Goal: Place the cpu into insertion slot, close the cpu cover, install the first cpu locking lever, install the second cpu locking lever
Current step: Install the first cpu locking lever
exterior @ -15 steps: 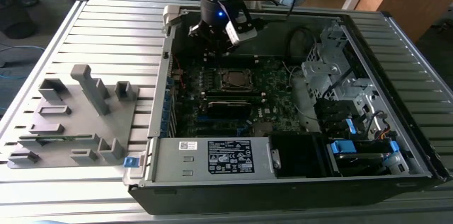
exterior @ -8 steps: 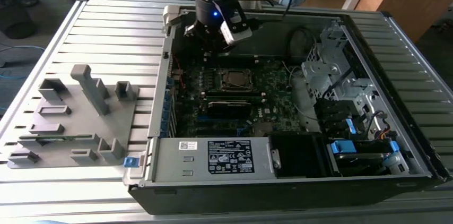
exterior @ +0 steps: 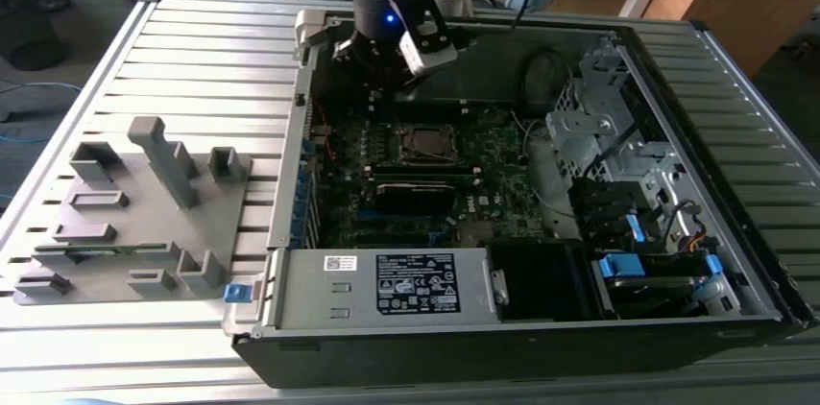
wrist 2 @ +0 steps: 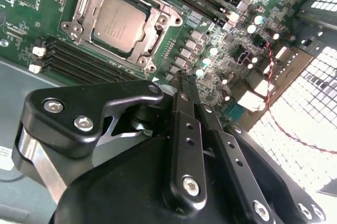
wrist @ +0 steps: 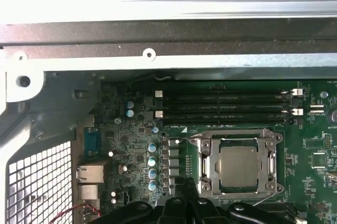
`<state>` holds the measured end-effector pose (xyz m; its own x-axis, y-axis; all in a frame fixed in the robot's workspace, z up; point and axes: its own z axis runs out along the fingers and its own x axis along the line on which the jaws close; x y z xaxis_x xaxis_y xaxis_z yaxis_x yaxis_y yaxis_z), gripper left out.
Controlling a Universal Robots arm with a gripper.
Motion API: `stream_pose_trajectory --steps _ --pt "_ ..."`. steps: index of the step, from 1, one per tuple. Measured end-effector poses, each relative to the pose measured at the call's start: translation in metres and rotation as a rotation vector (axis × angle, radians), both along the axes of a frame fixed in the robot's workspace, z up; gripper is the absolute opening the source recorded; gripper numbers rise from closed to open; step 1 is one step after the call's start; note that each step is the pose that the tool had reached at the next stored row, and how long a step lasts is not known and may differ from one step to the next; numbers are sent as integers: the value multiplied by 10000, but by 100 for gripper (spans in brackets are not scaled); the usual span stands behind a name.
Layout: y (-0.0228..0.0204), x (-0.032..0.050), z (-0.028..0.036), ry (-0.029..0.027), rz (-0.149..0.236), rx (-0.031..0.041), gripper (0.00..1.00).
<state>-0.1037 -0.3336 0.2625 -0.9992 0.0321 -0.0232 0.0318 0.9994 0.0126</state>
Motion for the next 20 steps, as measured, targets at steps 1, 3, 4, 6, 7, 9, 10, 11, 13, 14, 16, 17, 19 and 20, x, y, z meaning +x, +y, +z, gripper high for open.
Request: stream_pose_trajectory --steps 1,3,4,6,7,9,10,11,13,14,16,17,19,20 --pt "0 0 0 -1 0 1 11" --pt "0 -12 -1 0 -2 0 11" --pt "0 -26 -2 1 -1 -1 11" --pt "0 -64 -7 1 -1 -1 11" --pt "0 -81 -10 1 0 -1 11" --pt "0 -111 -14 1 0 -1 11" --pt "0 -125 -16 -4 0 22 11" --pt "0 -134 -16 -17 0 106 11" --pt "0 -148 -16 -49 1 336 11" --pt "0 -155 -16 -66 0 473 11" --pt "1 -158 -16 -72 -1 537 11" --pt "1 -158 -16 -71 -2 539 11" --pt "0 -159 -17 -71 0 545 11" --pt "0 -159 -17 -70 0 544 11"
